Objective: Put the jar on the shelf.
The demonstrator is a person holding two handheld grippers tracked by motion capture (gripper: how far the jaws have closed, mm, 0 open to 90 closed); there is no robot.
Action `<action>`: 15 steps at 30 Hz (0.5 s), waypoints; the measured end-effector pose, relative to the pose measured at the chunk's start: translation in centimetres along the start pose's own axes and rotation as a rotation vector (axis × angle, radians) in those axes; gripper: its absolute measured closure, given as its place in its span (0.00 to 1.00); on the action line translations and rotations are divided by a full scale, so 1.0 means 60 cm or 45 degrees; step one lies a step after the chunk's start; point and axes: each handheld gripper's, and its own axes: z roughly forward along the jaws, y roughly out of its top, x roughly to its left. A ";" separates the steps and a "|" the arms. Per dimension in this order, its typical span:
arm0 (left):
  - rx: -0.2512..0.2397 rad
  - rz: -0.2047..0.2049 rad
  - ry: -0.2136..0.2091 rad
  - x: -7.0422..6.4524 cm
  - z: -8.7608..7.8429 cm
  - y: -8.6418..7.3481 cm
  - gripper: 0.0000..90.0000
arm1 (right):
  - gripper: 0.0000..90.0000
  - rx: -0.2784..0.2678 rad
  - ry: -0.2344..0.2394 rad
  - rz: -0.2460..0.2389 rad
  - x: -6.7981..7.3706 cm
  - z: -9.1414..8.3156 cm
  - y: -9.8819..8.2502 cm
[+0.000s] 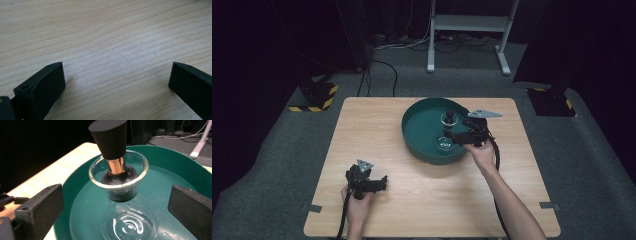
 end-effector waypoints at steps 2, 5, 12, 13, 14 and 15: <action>0.000 0.000 0.000 0.000 0.000 0.000 0.01 | 0.00 -0.015 0.019 0.021 0.000 -0.004 -0.001; 0.000 0.000 0.000 0.000 0.000 0.000 0.01 | 0.01 0.047 0.028 0.030 0.001 -0.009 -0.001; 0.000 0.000 0.000 0.000 0.000 0.000 0.01 | 0.02 0.043 0.023 0.013 0.000 -0.024 -0.006; 0.000 0.000 0.000 0.000 0.000 0.000 0.01 | 0.02 0.042 0.024 0.015 -0.001 -0.027 -0.007; 0.000 0.000 0.000 0.000 0.000 0.000 0.01 | 0.02 0.036 0.022 0.013 -0.002 -0.029 -0.008; 0.000 0.000 0.000 0.000 0.000 0.000 0.01 | 0.02 0.030 0.020 0.011 -0.003 -0.032 -0.009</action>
